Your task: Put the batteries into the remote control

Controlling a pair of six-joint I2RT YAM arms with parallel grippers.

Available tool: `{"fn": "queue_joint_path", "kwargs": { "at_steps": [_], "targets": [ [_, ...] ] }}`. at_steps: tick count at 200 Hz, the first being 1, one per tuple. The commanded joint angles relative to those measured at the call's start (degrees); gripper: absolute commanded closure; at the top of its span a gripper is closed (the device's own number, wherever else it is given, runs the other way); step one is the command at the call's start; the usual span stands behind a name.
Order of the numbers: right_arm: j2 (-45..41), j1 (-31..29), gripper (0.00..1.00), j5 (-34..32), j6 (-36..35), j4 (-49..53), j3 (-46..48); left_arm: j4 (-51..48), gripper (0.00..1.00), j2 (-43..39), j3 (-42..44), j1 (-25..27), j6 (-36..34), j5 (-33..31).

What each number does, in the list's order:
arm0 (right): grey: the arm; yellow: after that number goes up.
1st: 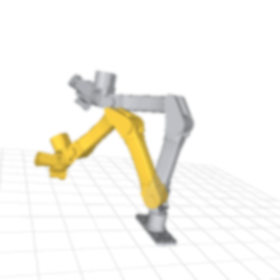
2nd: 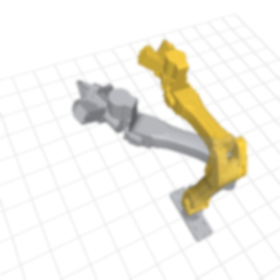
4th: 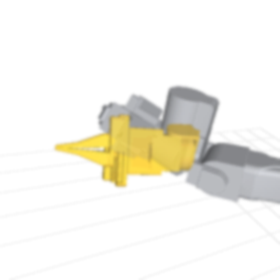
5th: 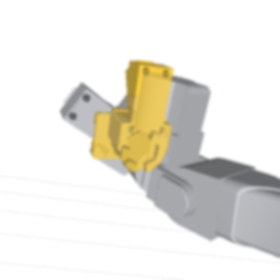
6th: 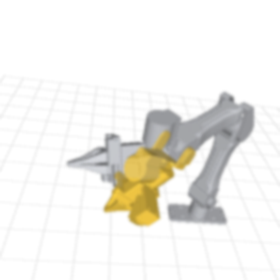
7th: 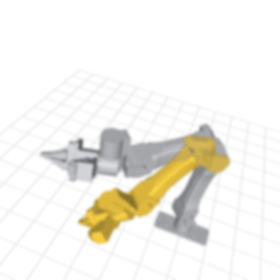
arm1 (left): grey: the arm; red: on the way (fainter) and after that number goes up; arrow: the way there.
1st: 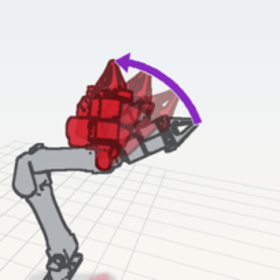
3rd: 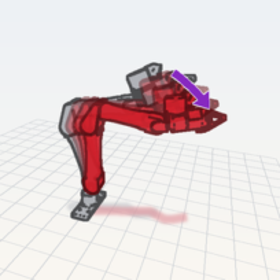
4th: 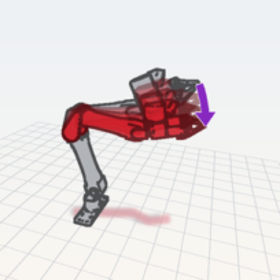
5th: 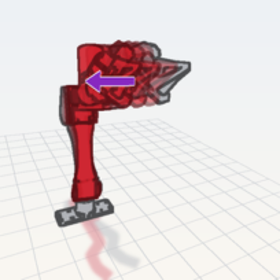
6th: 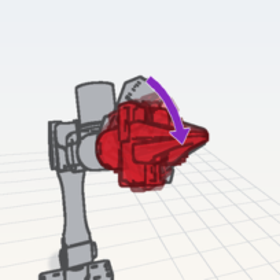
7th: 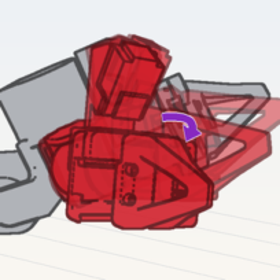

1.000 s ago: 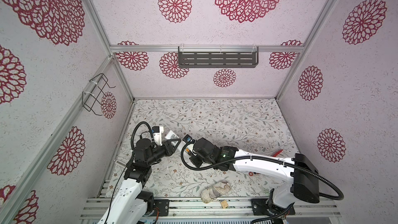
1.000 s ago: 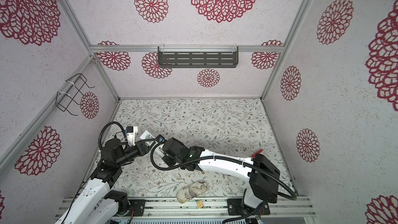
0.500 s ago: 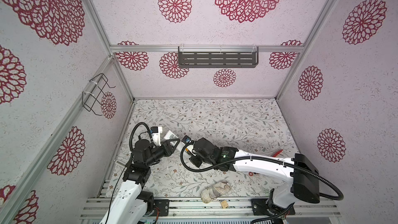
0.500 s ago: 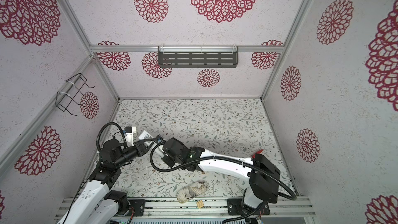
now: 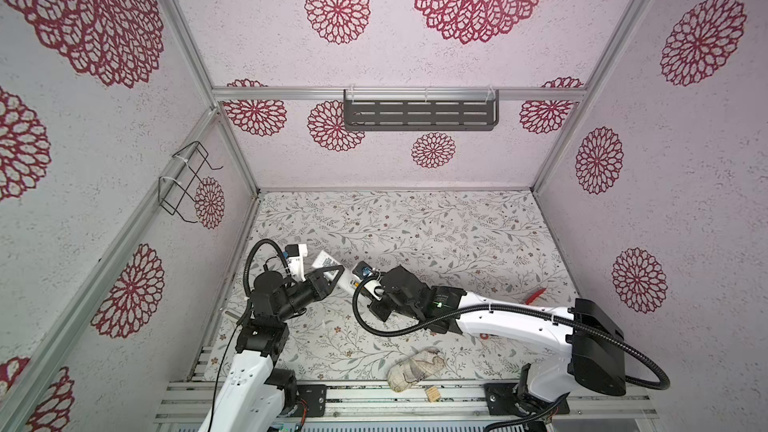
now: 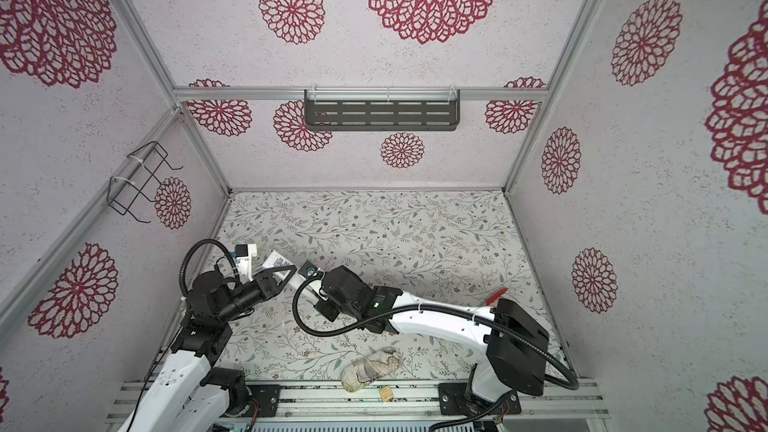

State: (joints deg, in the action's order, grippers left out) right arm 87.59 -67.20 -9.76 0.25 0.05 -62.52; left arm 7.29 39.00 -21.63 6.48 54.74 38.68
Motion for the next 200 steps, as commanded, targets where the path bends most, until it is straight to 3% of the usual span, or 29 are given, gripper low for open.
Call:
{"fn": "queue_joint_path", "kwargs": {
  "at_steps": [1, 28, 98, 146, 200],
  "targets": [
    [2.1, 1.2, 0.89, 0.9, -1.5, -0.6, 2.8, 20.3, 1.00, -1.6, -1.6, 0.4, 15.2, 18.6],
    [2.7, 1.3, 0.89, 0.9, -1.6, 0.4, 2.3, 25.1, 1.00, -0.6, -1.6, 0.3, 18.3, 20.2],
    [3.8, 1.4, 0.89, -1.9, -2.4, 4.5, 1.6, 24.8, 1.00, -1.5, -2.3, -0.1, 18.6, 20.8],
    [2.6, 1.5, 0.87, -3.2, -2.8, 6.2, 1.6, 12.7, 1.00, -1.9, -4.2, -1.5, 10.7, 20.0],
    [1.4, 1.5, 0.81, -2.7, -3.5, 8.0, 1.5, 7.9, 1.00, -0.5, -4.6, -2.3, 7.0, 17.8]
  ]
}}
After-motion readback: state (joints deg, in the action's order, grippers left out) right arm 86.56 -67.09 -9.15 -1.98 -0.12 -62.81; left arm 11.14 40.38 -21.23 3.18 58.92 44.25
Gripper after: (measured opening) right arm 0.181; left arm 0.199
